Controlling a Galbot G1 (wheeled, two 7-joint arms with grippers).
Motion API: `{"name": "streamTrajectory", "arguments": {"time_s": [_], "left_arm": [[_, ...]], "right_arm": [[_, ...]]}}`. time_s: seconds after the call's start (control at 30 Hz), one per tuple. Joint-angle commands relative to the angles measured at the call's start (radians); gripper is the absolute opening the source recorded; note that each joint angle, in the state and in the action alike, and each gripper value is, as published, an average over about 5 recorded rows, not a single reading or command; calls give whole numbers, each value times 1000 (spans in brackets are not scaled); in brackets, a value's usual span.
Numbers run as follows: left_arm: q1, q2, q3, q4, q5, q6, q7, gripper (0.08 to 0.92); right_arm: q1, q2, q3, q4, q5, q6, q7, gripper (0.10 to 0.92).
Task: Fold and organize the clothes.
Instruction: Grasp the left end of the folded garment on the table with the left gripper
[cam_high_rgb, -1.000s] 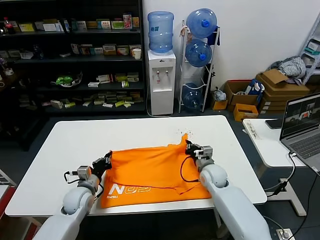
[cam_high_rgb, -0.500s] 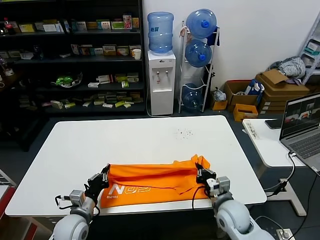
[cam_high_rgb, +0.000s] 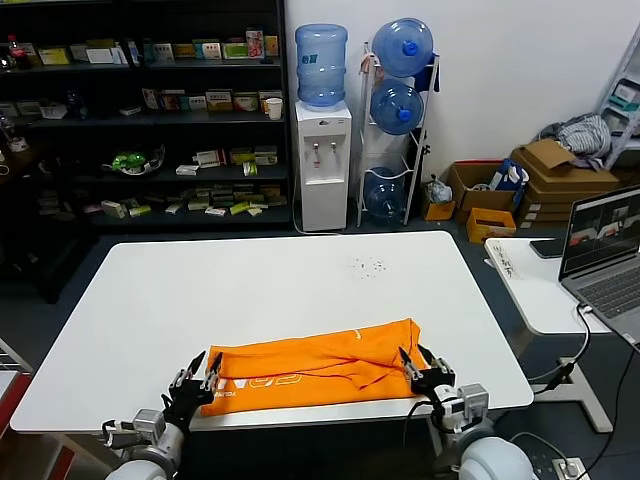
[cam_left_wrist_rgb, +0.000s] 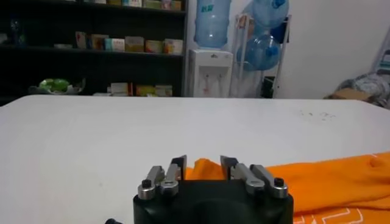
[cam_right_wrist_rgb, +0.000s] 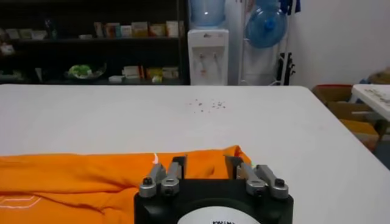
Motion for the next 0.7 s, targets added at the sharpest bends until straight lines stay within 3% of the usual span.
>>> {"name": "streamTrajectory", "arguments": {"time_s": [0.03, 0.27, 0.37, 0.47, 0.7], "left_arm": [[0, -68, -10, 86, 22, -3, 9, 539], [-43, -121, 3, 147, 27, 17, -7, 738], [-51, -132, 2, 172, 31, 11, -13, 799], [-49, -136, 3, 171, 29, 3, -21, 782], [-28, -145, 14, 132, 12, 6, -41, 592]], "right_arm": [[-126, 27, 124, 75, -28, 19, -12, 596], [-176, 62, 164, 112, -35, 29, -15, 788], [-181, 69, 169, 121, -40, 31, -13, 818], [-183, 72, 169, 126, -44, 32, -12, 822], [-181, 77, 166, 119, -48, 35, -7, 823]]}}
